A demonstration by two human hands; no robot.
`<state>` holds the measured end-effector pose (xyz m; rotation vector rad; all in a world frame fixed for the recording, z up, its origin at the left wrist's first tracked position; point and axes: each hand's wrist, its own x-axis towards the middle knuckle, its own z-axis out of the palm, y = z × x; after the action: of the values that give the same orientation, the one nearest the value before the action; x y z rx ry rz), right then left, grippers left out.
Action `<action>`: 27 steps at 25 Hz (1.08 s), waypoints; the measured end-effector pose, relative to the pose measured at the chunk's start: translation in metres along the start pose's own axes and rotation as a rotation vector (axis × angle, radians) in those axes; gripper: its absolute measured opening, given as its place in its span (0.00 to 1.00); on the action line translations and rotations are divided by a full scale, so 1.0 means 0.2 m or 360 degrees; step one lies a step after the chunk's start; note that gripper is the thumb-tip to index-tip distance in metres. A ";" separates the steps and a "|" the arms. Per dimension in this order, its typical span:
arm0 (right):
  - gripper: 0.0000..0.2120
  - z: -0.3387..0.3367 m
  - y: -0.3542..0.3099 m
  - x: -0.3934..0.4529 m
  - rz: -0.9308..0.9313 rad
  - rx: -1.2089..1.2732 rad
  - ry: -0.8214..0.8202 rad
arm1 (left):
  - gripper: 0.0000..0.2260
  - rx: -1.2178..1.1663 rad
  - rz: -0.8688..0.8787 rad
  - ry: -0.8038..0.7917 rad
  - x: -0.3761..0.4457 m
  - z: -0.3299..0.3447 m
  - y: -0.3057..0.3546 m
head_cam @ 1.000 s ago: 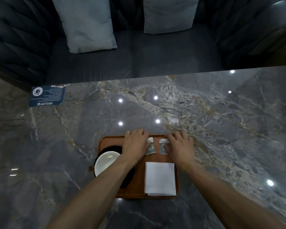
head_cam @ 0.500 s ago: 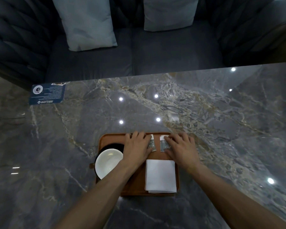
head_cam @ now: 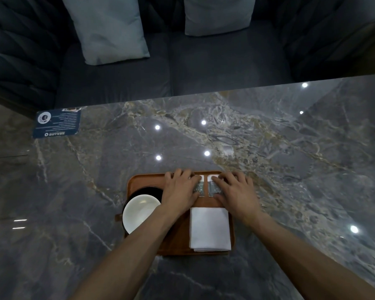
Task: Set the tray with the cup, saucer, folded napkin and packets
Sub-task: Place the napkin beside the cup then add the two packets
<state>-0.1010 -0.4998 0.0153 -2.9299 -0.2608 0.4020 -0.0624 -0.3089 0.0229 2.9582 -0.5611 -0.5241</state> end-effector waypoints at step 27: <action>0.25 0.01 0.02 0.00 0.0021 0.0049 -0.0025 | 0.21 -0.0035 0.0003 0.0018 0.00 0.03 0.01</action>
<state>-0.1003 -0.5025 0.0136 -2.9011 -0.2358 0.4269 -0.0657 -0.3097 0.0173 2.9376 -0.5530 -0.5095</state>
